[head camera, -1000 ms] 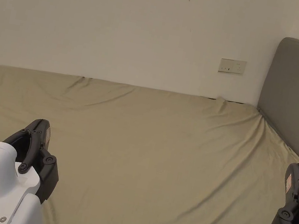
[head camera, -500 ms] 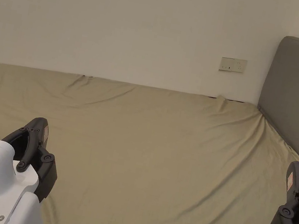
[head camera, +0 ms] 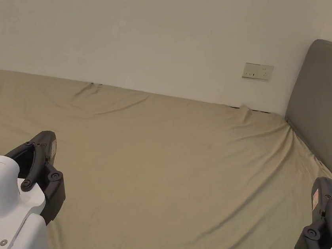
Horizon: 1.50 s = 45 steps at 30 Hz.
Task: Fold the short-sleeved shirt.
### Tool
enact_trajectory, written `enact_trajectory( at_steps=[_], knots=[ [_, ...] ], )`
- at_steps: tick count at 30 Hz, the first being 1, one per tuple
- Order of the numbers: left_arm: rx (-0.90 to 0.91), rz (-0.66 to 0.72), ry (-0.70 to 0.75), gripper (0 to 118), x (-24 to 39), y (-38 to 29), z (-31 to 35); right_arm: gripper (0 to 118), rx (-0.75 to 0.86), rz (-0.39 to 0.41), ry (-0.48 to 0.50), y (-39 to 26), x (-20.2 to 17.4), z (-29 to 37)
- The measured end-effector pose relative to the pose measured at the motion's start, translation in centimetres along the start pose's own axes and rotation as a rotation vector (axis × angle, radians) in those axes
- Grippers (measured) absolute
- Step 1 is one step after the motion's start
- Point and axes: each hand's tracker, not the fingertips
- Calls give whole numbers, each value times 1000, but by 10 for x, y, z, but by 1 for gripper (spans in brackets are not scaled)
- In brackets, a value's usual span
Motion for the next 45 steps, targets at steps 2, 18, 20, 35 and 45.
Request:
enact_trajectory(
  at_steps=[2,18,20,35,45],
  knots=[
    [-3,-3,0,0,1,0,0,3,-1,-1,-1,0,0,0],
    [-9,-6,-12,0,2,3,0,3,-13,30,10,-1,-4,-1],
    [-10,-4,-4,0,2,2,0,3,-8,35,8,-2,-4,-1],
    [-22,16,1,18,4,-5,-1,4,-33,47,-35,-5,-4,-4],
    [-37,6,-15,106,9,-6,1,107,-40,29,-45,-8,-1,-3]
  ],
)
